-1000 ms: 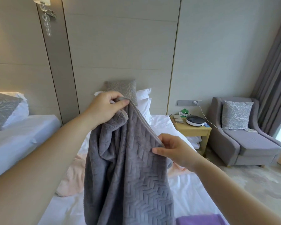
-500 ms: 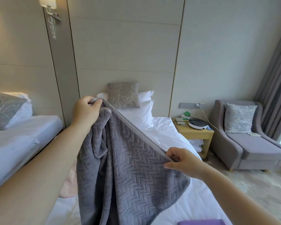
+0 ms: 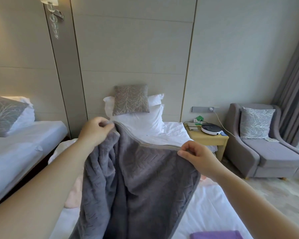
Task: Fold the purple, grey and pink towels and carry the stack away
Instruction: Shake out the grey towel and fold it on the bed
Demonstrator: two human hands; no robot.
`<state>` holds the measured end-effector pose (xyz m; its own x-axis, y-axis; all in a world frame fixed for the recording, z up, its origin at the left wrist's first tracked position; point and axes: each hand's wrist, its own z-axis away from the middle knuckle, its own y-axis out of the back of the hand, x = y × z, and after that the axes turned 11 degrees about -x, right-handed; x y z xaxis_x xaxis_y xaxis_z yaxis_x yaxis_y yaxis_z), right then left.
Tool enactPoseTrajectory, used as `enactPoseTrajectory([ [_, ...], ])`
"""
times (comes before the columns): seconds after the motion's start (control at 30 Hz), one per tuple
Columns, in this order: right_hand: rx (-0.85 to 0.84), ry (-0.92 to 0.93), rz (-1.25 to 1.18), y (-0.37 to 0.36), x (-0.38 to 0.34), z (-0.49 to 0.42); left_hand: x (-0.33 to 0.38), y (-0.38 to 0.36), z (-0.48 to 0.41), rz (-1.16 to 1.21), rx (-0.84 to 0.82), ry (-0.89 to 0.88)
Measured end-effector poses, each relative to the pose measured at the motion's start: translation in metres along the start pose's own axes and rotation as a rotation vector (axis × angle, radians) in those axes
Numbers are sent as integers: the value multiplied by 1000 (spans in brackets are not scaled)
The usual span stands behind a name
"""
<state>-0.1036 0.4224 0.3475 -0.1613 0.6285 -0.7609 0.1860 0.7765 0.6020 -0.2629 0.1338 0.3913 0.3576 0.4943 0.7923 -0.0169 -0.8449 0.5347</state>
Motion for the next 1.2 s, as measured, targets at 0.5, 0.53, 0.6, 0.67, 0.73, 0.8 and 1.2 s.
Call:
enactPoseTrajectory([
  [0.5,-434,55,72,11,-45,-12,46,-74,54,70,-833,-337],
  [0.53,-435,34,93,13,-42,-10,47,-74,53,72,-817,-340],
  [0.6,-405,-2,96,16,-37,-8,46,-73,50,70,-785,-341],
  [0.67,-364,-10,58,18,-35,-8,45,-72,47,53,-770,-347],
  [0.73,-321,14,-15,17,-35,-8,46,-70,46,21,-760,-359],
  [0.8,-299,22,-109,14,-35,-9,46,-69,46,15,-761,-354],
  [1.2,-177,-136,-265,6,-46,-3,33,-39,37,-302,-416,-282],
])
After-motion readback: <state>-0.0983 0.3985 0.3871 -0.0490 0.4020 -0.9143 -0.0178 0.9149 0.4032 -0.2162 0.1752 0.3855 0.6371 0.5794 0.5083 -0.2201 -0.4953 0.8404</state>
